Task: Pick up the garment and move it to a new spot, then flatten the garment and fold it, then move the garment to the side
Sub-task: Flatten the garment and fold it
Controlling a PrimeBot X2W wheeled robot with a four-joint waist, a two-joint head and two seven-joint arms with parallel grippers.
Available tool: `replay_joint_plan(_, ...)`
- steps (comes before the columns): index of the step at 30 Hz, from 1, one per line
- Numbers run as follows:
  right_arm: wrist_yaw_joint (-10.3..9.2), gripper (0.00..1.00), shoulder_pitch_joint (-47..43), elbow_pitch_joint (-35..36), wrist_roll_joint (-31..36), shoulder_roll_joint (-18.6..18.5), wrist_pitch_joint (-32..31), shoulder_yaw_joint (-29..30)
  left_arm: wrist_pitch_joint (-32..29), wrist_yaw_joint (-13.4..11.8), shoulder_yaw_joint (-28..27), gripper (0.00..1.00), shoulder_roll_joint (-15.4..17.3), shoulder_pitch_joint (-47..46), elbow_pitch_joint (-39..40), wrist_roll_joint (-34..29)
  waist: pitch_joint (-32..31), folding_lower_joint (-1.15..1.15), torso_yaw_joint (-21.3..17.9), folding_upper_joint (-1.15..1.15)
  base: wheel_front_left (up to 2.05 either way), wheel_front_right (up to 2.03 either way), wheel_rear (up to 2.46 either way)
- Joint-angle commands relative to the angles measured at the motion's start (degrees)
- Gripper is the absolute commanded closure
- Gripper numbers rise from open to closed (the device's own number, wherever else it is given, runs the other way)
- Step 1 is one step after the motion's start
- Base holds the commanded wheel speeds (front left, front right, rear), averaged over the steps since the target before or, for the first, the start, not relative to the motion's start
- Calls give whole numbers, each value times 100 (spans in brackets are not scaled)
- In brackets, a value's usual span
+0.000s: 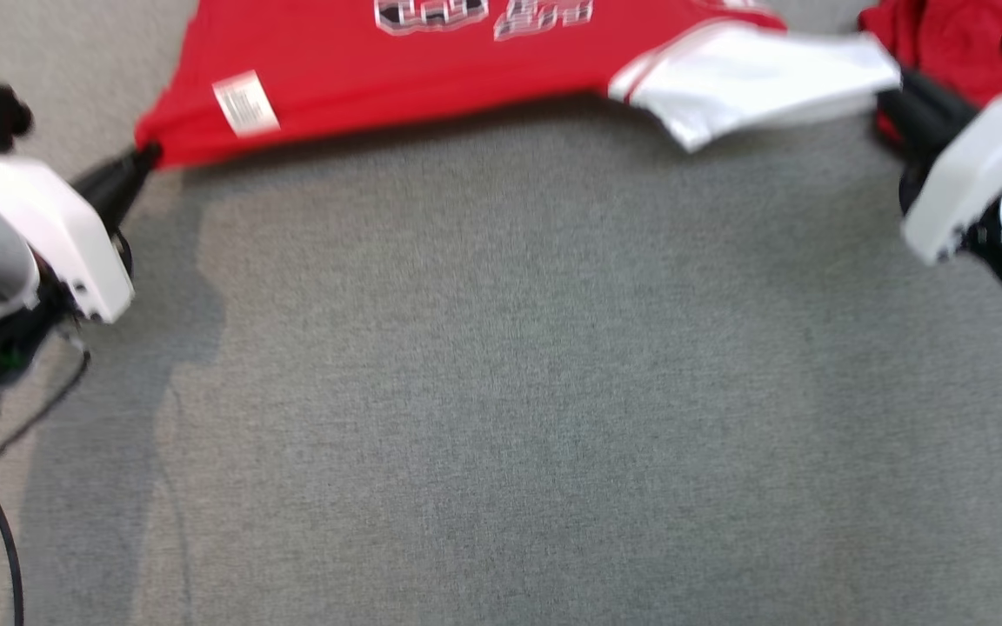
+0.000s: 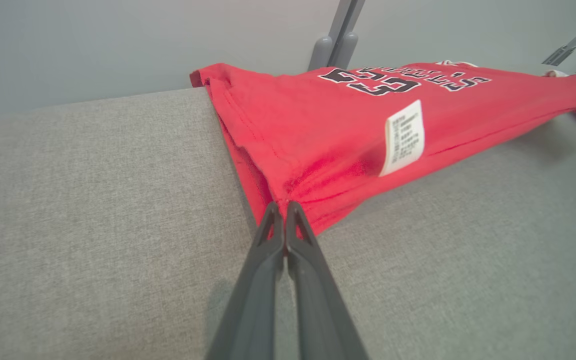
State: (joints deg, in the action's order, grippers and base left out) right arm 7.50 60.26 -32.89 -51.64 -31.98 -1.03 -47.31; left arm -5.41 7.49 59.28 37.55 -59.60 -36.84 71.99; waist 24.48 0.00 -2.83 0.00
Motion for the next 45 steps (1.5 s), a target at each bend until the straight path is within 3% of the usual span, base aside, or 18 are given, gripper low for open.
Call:
replay_joint_plan(1,0,100,-328,159,-73,-170,-69,-38,103,0,95,100,127,237,74,83,-455,0,26,0,0,0,0)
replay_joint_plan(7,0,100,-1219,850,-206,-543,-311,-22,406,1,361,100,385,817,338,155,-978,0,15,0,0,0,0)
replay_joint_plan(12,-1,100,-2207,1580,-212,-873,-447,385,773,-7,576,100,704,1432,605,40,-1292,0,-47,0,0,0,0)
replay_joint_plan(16,-1,100,-3490,2335,-131,-1134,-659,1185,1200,-380,629,100,1062,2238,1401,146,-1505,0,-93,0,0,0,0)
replay_joint_plan(21,-1,100,-4929,3078,102,-1120,-1107,2302,1492,-1081,648,100,1598,2960,2534,266,-1625,0,-55,0,0,0,0)
replay_joint_plan(27,-1,100,-6329,4227,622,-560,-1997,3533,1594,-1935,669,100,2322,3708,3866,578,-1673,0,-78,0,0,0,0)
replay_joint_plan(33,0,100,-7031,5137,1147,248,-2858,4158,1376,-2686,781,100,2824,4153,4981,872,-1626,0,-6,0,0,0,0)
replay_joint_plan(38,0,100,-7258,5529,1313,656,-3406,4327,1303,-2871,742,100,2856,4059,5399,880,-1545,0,119,0,0,0,0)
replay_joint_plan(45,1,100,-7156,5818,1465,841,-3677,4539,1351,-2840,688,100,2700,3881,5398,759,-1491,0,143,0,0,0,0)
